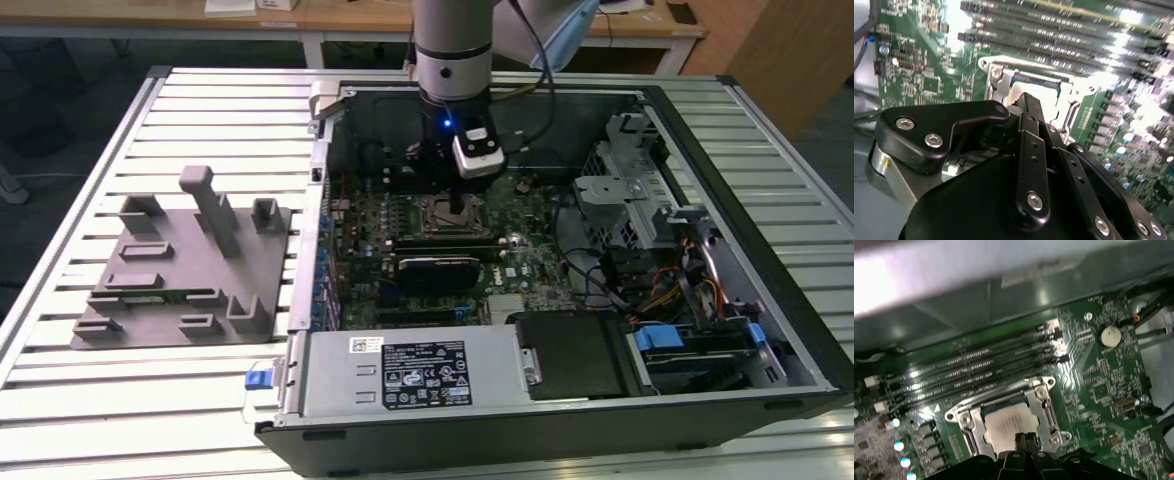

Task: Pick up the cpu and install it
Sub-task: 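Install the first cpu locking lever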

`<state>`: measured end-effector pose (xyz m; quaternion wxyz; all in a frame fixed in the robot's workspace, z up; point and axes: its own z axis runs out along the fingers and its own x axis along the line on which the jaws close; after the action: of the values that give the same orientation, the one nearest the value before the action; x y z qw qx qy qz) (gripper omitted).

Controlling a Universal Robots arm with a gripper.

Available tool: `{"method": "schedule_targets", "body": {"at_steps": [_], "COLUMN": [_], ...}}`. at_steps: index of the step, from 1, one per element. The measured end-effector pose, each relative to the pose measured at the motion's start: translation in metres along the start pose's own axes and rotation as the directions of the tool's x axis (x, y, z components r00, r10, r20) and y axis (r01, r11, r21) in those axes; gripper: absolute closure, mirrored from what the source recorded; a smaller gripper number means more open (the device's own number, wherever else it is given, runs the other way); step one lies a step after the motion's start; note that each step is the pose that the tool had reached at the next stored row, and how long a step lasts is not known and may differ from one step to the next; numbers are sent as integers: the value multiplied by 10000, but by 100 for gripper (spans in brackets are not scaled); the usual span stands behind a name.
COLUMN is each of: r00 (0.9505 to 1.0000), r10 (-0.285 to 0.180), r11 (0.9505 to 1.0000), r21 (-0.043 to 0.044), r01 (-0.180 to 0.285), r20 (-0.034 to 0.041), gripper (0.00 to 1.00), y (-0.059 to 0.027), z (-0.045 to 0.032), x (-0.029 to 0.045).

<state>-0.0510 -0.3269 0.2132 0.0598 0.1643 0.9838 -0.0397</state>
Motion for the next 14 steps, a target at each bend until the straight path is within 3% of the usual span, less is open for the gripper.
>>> {"method": "schedule_targets", "body": {"at_steps": [2,8,14], "r00": [10000,10000,10000], "r10": [-8,-8,-8], "r11": [10000,10000,10000], "r21": [54,56,55], "r01": [8,9,8], "r20": [-49,-51,-51], "gripper": [89,89,89], "y": [-9,-10,-20], "z": [1,-16,-185], "x": [-3,-5,-27]}}
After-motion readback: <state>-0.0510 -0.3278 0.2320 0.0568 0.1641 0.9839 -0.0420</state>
